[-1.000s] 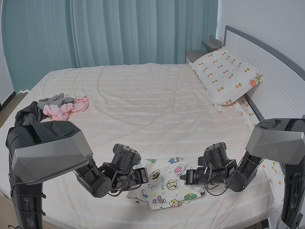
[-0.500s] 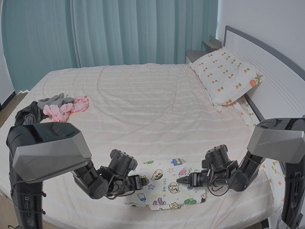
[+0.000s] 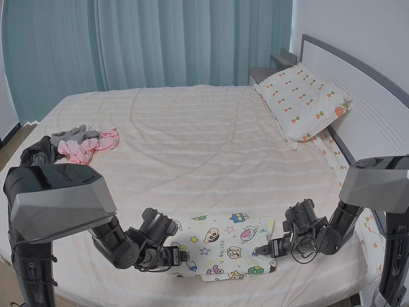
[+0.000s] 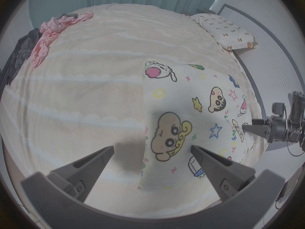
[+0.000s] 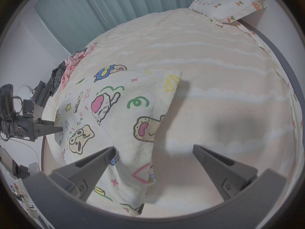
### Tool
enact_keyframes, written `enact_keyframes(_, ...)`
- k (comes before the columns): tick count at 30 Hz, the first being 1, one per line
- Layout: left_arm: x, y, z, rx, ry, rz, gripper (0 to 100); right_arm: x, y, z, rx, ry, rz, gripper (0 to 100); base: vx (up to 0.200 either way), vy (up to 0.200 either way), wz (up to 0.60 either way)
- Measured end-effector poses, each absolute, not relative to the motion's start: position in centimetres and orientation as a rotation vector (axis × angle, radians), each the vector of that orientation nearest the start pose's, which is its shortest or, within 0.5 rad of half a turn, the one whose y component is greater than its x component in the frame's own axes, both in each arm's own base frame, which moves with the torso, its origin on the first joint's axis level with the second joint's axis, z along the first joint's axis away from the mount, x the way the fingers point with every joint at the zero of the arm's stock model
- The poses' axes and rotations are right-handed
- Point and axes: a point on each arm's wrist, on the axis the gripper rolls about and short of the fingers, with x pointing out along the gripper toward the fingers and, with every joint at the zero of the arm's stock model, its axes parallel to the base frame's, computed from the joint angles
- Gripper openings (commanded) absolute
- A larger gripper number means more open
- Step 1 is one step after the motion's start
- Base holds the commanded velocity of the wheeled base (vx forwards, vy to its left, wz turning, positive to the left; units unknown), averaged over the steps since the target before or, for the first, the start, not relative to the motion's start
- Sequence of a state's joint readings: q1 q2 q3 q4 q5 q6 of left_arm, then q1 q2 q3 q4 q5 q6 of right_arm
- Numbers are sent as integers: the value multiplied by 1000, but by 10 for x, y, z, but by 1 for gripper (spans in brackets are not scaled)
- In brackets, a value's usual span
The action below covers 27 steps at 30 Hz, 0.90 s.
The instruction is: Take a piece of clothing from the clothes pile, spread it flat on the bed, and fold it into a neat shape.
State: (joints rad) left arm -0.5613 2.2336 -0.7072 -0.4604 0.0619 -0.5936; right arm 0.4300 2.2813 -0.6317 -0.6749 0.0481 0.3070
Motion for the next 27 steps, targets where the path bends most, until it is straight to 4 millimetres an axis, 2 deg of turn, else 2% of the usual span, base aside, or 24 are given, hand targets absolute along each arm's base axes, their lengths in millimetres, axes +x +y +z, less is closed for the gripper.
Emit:
enact_keyframes(4, 270, -158, -8, -258, 1074, -109, 100, 282, 128, -18, 109, 975, 289, 100, 0, 0, 0)
enact_keyframes(7, 270, -148, 13, -326, 1019, -89, 100, 277, 124, 4, 130, 917, 286, 100, 0, 0, 0)
enact_keyframes(14, 255, -120, 81, -452, 824, -86, 100, 258, 112, 73, 175, 690, 253, 100, 0, 0, 0)
enact_keyframes(20, 218, -97, 138, -477, 597, -65, 100, 228, 96, 127, 169, 488, 206, 100, 0, 0, 0)
enact_keyframes(23, 192, -83, 166, -458, 460, -35, 100, 205, 81, 150, 147, 394, 164, 100, 0, 0, 0)
enact_keyframes(27, 158, -66, 192, -423, 335, -8, 100, 176, 58, 172, 121, 296, 92, 100, 0, 0, 0)
